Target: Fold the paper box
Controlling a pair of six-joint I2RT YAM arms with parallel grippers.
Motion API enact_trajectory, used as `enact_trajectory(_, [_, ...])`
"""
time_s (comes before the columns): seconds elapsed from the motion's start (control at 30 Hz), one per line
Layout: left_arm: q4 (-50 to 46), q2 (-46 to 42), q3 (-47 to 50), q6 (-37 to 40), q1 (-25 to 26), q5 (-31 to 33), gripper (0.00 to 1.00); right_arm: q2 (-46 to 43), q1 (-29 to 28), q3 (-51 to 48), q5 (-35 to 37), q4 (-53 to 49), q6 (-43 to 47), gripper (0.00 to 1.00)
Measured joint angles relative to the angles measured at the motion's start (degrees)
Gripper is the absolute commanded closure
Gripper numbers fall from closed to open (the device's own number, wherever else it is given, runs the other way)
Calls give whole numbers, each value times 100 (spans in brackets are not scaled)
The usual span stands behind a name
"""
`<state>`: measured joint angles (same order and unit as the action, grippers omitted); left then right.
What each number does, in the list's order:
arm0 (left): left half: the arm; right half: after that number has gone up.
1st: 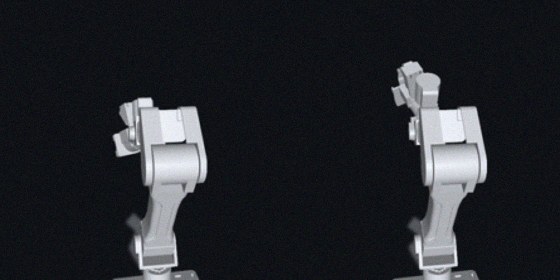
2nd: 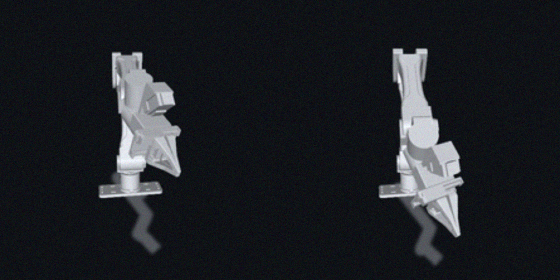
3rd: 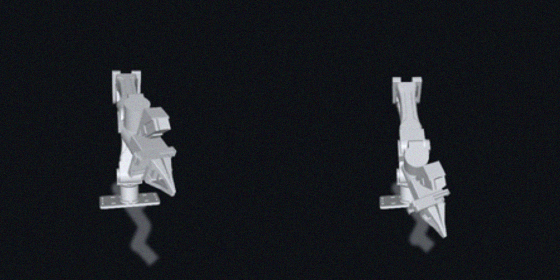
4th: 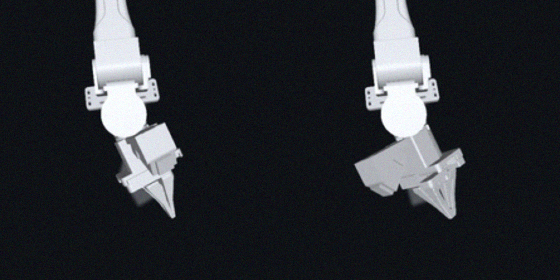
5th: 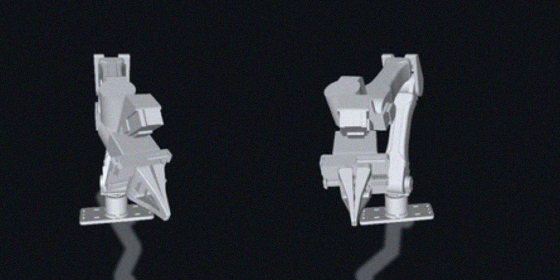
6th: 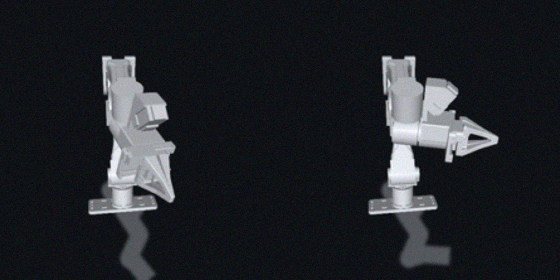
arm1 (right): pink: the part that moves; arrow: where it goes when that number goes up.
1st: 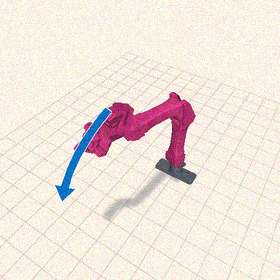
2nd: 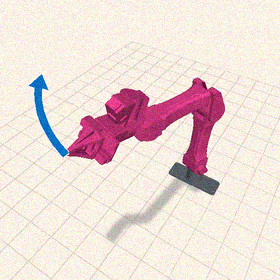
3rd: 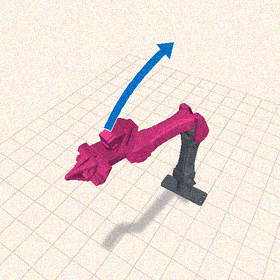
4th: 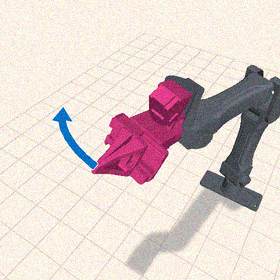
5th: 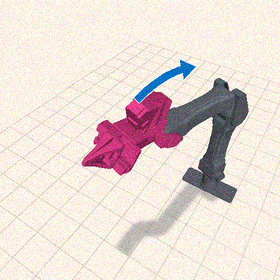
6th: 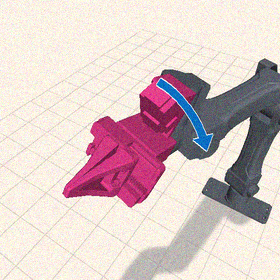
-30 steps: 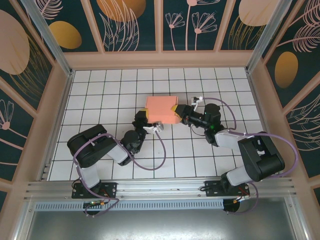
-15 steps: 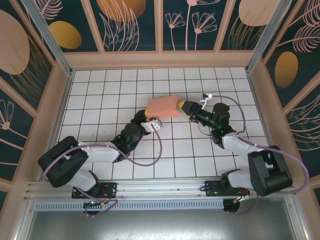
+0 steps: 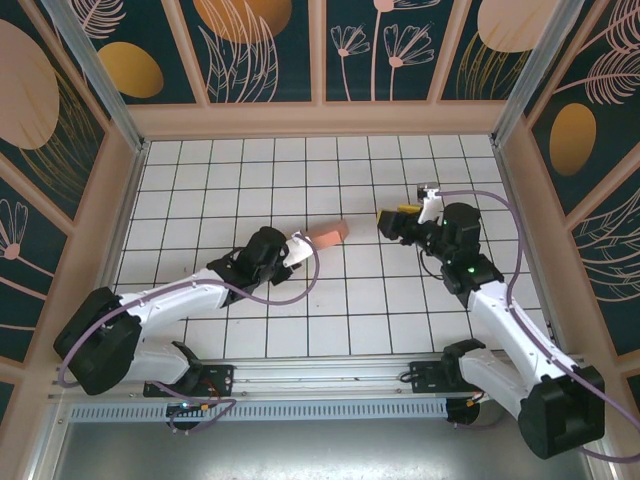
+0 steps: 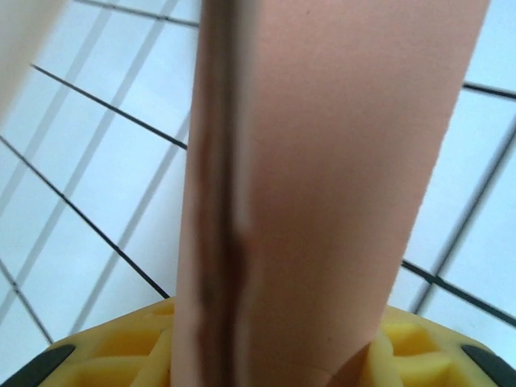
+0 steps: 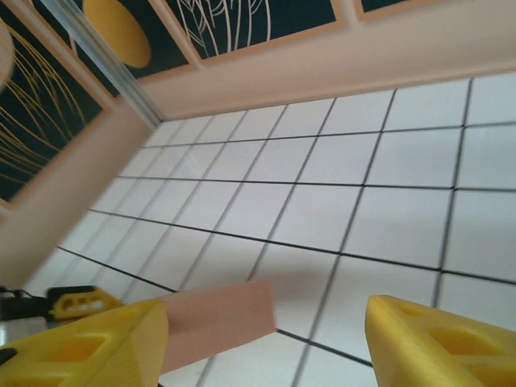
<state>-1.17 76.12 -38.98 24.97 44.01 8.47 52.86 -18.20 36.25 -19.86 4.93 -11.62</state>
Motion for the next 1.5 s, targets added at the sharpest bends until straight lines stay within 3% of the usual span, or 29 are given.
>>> enact_trajectory(0.2, [-1523, -76, -549, -269, -15, -470, 73, -74, -518, 188, 203, -592, 1296, 38])
enact_trajectory(0.37, [-2350, -48, -879, -339, -15, -573, 71, 101, -1530, 197, 525, -715, 2129, 47])
enact_trajectory(0.5, [-2800, 164, -1016, -352, -15, -595, 72, 619, -1906, 284, 656, -800, 2452, 58])
enact_trajectory(0.83, [-3064, 529, -1373, -369, -15, -688, 72, 1305, -2026, 501, 544, -909, 2675, 65])
enact_trajectory(1.3, [-3104, 645, -1491, -372, -22, -721, 72, 1847, -2061, 844, 479, -990, 2874, 100])
enact_trajectory(1.5, [-3123, 697, -1541, -433, -24, -726, 70, 1886, -2059, 874, 505, -1001, 2870, 100])
